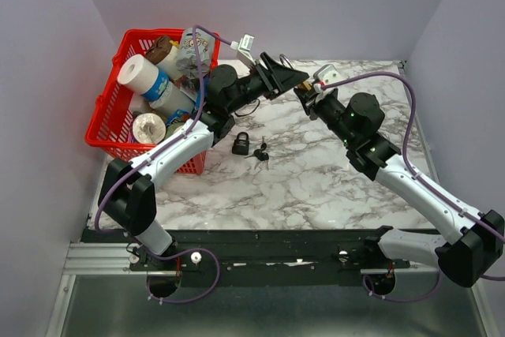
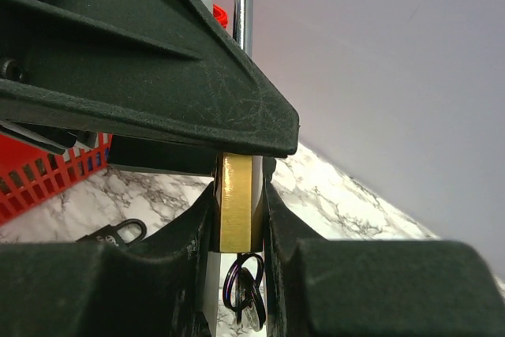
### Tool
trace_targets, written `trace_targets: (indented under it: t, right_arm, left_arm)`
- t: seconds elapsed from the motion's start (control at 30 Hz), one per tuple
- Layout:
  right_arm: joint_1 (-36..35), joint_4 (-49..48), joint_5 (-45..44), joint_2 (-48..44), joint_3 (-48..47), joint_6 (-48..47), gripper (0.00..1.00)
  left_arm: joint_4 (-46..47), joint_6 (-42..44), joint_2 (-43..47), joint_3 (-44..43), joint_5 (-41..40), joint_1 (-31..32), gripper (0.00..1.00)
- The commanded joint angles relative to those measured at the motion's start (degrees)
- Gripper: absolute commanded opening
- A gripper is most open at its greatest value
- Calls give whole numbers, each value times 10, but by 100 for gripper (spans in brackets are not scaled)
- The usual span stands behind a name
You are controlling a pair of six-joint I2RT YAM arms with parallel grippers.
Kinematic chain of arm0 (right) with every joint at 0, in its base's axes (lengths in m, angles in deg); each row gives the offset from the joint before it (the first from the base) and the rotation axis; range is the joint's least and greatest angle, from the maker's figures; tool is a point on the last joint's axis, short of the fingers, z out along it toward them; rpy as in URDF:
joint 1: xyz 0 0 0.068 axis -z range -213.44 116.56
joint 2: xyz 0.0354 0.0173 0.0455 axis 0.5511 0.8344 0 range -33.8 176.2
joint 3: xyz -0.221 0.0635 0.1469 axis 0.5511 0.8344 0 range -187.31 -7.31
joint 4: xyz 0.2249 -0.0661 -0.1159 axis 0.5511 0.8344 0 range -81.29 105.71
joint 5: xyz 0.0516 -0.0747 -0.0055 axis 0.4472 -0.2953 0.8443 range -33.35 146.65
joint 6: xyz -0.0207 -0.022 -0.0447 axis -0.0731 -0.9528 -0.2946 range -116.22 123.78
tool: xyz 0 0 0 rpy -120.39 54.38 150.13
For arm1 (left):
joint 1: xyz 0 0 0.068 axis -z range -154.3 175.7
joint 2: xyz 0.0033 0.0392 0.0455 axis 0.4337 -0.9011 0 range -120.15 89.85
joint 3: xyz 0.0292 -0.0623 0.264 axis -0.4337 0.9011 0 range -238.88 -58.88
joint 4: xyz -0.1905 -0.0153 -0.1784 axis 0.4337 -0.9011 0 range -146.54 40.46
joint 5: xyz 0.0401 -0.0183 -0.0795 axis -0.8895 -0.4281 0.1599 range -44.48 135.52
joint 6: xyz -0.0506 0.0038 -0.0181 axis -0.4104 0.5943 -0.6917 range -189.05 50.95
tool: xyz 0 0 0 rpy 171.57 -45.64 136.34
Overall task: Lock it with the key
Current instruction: Lock the lock.
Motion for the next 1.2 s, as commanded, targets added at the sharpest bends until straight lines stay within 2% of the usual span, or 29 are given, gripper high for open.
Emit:
trace_targets:
  t: [0.0, 0.03, 0.07, 0.17, 0.27, 0.37, 0.47, 0.7, 1.03, 1.17]
  right_arm:
    - [-12, -47, 28, 3, 4, 1, 3]
    - [-12, -39, 56, -1, 4, 11, 9]
    - [-12, -14, 73, -8, 4, 24, 28]
    - [-11, 32, 117, -23, 7, 45, 62]
    - [-2, 78, 141, -41, 10, 60, 75]
    - [4, 122, 149, -65, 13, 65, 83]
    - [13, 152, 149, -93, 17, 61, 83]
    - [29, 191, 145, -128, 3, 18, 68]
    - [29, 185, 134, -88, -38, -22, 55]
    - [29, 168, 128, -93, -41, -33, 53]
  left_arm:
    - [32, -17, -3, -15, 18, 12, 18]
    - [36, -14, 1, -13, 17, 10, 0]
    - [38, -13, 2, -11, 18, 9, 0]
    - [46, -9, 10, -10, 20, -2, 0]
    - [51, -4, 15, -17, 24, -13, 0]
    - [51, -3, 21, -25, 30, -25, 0]
    - [48, 2, 30, -23, 39, -27, 0]
    - [30, 11, 57, 10, 38, -30, 0]
    - [22, 14, 66, 19, 37, -29, 0]
    - [13, 17, 71, 26, 34, -29, 0]
